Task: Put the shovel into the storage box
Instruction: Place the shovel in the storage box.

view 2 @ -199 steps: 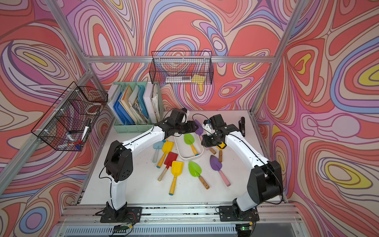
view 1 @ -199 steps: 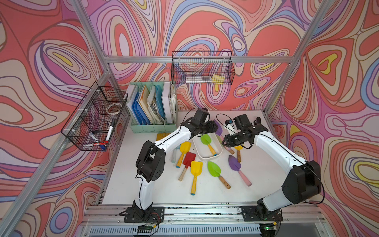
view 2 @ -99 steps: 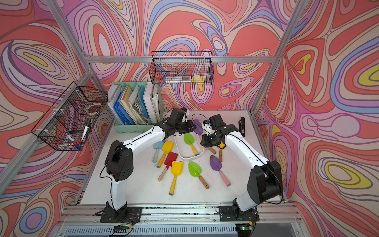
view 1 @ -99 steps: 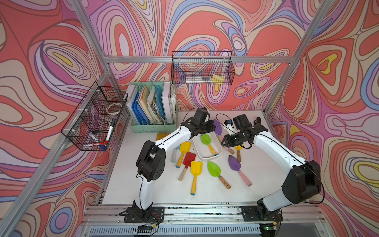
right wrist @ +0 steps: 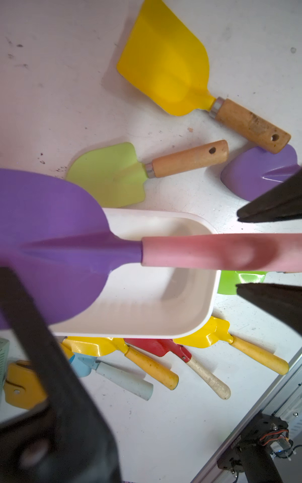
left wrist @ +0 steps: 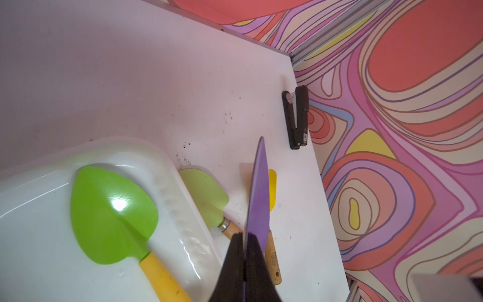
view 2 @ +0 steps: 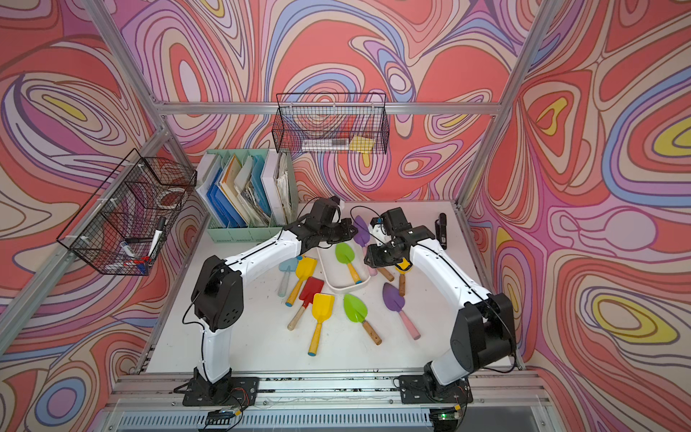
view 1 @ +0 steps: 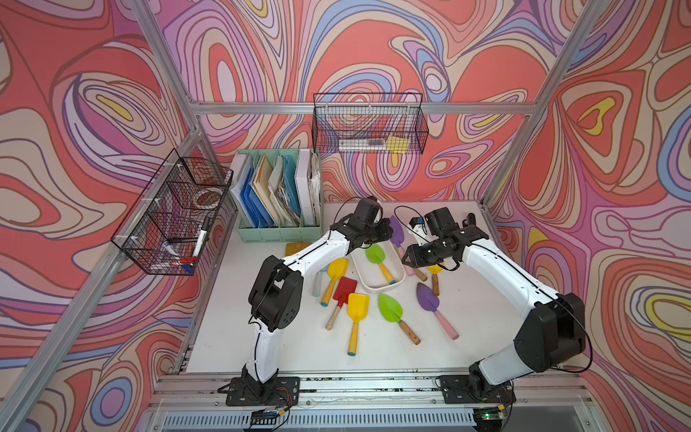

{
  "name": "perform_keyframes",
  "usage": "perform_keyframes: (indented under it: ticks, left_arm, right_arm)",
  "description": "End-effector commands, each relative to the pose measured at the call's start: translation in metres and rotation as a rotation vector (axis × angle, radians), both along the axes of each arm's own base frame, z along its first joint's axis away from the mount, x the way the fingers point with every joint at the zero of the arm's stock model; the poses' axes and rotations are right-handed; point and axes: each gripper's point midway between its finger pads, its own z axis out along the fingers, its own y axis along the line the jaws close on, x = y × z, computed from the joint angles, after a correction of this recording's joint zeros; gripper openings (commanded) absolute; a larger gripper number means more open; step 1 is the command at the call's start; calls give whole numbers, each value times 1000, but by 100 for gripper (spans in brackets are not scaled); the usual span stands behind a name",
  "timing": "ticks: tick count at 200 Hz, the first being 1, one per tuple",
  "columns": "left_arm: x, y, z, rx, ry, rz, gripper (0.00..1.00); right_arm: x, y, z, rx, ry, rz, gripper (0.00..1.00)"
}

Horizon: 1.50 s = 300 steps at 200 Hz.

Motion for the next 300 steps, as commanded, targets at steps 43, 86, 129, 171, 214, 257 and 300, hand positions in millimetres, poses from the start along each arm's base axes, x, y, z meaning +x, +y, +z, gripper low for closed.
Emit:
perform_keyframes:
  ticks: [43, 86, 129, 171, 214, 257, 300]
  left_arm:
    - [2, 33, -23, 102, -2, 120, 0]
    - [8, 48, -27, 119, -3, 172, 0]
    - [17, 64, -23, 96, -11, 213, 0]
    - [22, 62, -30, 76, 5, 201, 0]
    - [27, 54, -46, 28, 30, 208, 0]
    - [28, 50, -58, 27, 50, 205, 0]
    - [27, 52, -73, 42, 60, 209, 0]
  right_arm:
    - [-8, -7, 22, -14, -60, -7, 51]
    - [-16, -11, 16, -25, -49, -13, 50]
    - [-18, -12, 12, -25, -38, -15, 50]
    - [-17, -11, 11, -20, -38, -16, 49]
    - [-18, -11, 9, -22, -32, -17, 49]
    - [-19, -13, 7, -30, -30, -19, 48]
    - [-18, -12, 3, -27, -22, -20, 48]
